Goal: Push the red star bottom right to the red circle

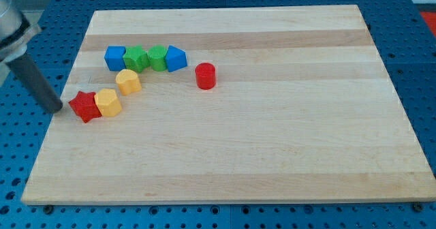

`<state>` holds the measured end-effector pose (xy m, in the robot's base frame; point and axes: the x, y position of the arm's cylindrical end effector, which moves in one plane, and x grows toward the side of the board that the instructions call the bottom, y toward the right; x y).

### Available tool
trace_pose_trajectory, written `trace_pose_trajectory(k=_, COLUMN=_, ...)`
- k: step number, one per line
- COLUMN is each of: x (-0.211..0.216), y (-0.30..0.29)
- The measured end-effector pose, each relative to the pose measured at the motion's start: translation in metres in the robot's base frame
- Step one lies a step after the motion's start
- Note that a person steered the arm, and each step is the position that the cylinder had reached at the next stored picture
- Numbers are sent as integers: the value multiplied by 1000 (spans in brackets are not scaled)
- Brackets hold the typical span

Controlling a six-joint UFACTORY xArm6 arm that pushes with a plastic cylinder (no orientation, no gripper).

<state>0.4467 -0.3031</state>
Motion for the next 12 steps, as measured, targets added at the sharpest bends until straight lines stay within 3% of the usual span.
trace_pose_trajectory(k=1, x=6, y=16)
trace_pose_trajectory(k=2, x=69, y=81)
trace_pose_trajectory(k=3, x=105, y=122)
trace_pose_trajectory(k=4, x=103, y=163)
trace_pose_trajectory(k=5, x=112, y=103)
trace_pose_trajectory(k=6, x=78, y=43)
trace_pose_trajectory(k=7, x=43, y=24)
trace_pose_trajectory(k=9, x=63, y=156)
trace_pose_trajectory(k=11, x=86, y=197)
trace_pose_trajectory(k=12, x=74, y=220)
